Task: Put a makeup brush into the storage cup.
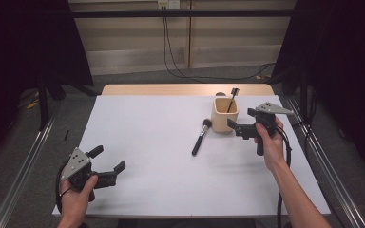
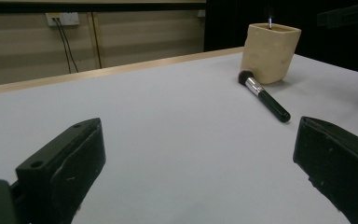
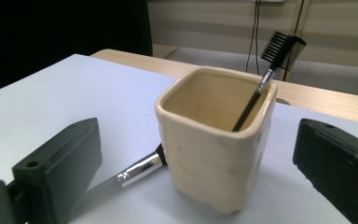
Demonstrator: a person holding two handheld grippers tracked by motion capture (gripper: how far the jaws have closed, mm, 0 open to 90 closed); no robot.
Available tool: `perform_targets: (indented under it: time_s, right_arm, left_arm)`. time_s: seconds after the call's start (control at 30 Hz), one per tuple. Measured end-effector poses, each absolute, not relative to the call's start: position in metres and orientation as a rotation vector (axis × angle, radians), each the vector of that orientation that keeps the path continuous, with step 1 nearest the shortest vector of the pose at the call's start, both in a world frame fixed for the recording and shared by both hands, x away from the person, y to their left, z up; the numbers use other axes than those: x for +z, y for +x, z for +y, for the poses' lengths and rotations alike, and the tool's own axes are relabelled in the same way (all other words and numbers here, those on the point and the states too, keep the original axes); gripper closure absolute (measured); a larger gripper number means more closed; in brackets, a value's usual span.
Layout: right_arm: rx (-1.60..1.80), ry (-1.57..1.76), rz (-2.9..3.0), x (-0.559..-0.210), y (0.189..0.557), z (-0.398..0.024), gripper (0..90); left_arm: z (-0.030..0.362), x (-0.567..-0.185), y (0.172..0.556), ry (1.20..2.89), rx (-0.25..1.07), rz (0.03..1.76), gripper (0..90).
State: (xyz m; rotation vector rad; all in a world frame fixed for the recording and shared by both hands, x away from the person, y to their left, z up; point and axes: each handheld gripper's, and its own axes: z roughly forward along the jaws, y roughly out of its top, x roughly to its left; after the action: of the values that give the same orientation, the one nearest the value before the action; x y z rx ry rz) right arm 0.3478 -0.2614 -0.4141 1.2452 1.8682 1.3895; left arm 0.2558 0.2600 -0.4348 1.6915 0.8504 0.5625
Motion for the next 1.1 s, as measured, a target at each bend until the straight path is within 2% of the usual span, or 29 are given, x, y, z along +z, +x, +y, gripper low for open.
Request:
perform_targets:
  time_s: [0.53, 1.1]
  right_arm:
    - [1.411, 1.186, 1.82, -0.41, 0.297, -0.268, 1.7]
    - [1.395, 1.202, 1.811, -0.424, 0.253, -0.278, 1.7]
  left_arm:
    - [0.262, -0.434, 0.253, 1.682, 0.568, 0.851, 2.2]
    - [0.268, -0.434, 0.25, 1.665, 0.577, 0.863, 2.2]
